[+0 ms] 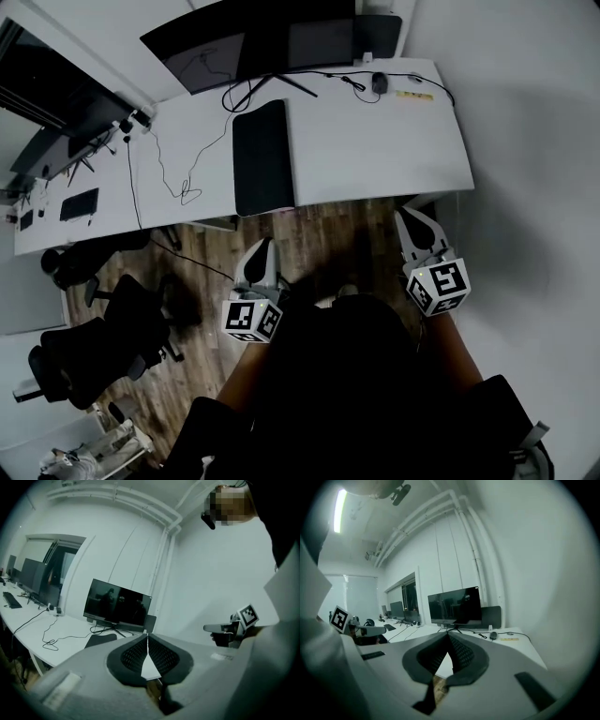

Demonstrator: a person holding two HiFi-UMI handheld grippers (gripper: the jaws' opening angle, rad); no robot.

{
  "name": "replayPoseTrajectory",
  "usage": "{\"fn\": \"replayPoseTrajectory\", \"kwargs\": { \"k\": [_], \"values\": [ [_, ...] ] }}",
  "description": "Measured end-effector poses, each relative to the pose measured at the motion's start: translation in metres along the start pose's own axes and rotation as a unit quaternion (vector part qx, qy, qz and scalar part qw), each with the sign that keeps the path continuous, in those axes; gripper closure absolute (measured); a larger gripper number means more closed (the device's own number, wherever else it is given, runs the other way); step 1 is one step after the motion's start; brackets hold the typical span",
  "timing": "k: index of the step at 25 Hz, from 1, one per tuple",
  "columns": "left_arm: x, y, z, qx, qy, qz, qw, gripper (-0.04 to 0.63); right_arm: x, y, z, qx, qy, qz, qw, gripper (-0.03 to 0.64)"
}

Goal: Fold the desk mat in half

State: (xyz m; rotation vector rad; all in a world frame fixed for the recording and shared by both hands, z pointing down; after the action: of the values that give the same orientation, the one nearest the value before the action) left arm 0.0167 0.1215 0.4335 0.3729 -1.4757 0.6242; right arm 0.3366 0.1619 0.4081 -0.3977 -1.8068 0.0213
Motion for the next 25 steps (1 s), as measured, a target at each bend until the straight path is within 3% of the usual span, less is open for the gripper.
{"fn": "replayPoseTrajectory", "kwargs": {
  "k": [5,9,17,25],
  "values": [
    [-0.010,-0.012,-0.006,0.024,0.006,0.000,0.9997,0.572,-0.006,0.017,0.008,0.012,0.019,-0.003,1.000,0.615],
    [-0.010,-0.012,-0.002,0.016,0.033,-0.008,0.9993,0.572,-0.002,0.020,0.009,0.022,0.026,0.003,0.999,0.615],
    [-0.006,-0.001,-0.002,0.001,0.006,-0.010,0.9999,0.572,0.008,0.030,0.006,0.029,0.027,0.008,0.999,0.615],
    [0.001,0.004,-0.005,-0.012,0.008,-0.001,0.9999,0.572,0.007,0.030,0.008,0.022,0.040,0.003,0.999,0.615]
  ]
}}
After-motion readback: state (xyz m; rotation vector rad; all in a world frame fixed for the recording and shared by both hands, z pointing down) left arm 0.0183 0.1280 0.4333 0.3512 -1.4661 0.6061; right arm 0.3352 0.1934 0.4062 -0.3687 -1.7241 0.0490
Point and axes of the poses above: the fingertips, and each gripper's own axes: y backward along the fingers, z to its left, x out of its underside, the point moved 8 cm from there along y, backward along the fingers, and after that the axes turned 9 degrees about -y, right-handed, at the moved point
